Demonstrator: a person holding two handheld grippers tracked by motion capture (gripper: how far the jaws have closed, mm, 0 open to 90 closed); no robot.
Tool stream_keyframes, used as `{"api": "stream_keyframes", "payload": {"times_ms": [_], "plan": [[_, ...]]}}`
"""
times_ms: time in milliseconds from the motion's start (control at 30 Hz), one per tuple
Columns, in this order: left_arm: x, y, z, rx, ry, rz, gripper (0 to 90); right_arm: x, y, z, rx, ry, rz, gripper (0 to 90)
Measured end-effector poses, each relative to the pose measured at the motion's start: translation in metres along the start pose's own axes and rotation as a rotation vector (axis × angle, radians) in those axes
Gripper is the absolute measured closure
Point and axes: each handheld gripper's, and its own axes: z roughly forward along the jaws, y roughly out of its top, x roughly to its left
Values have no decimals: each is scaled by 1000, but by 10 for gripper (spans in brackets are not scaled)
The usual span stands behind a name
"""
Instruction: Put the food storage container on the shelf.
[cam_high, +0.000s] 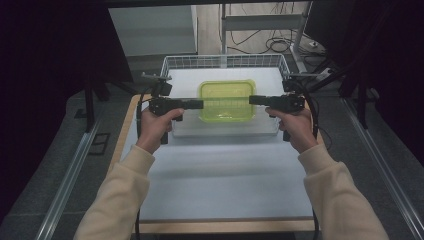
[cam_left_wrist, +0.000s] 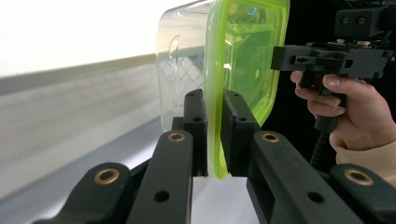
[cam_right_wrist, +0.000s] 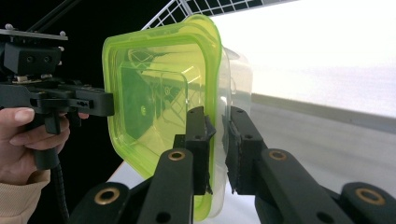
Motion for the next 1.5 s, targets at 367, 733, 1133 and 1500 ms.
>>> {"api": "stream_keyframes", "payload": {"times_ms": [367, 733, 1133, 1500], "plan": [[3, 18, 4, 1, 7, -10, 818, -3, 18, 3, -1, -13, 6, 801], [4, 40, 7, -5, 19, -10, 818, -7, 41, 6, -12, -37, 5, 798], [14, 60, 21, -3, 38, -21, 816, -21, 54, 13, -21, -62, 40, 797], [28, 67, 34, -9, 59, -57, 809, -31, 64, 23, -4, -93, 58, 793]]}}
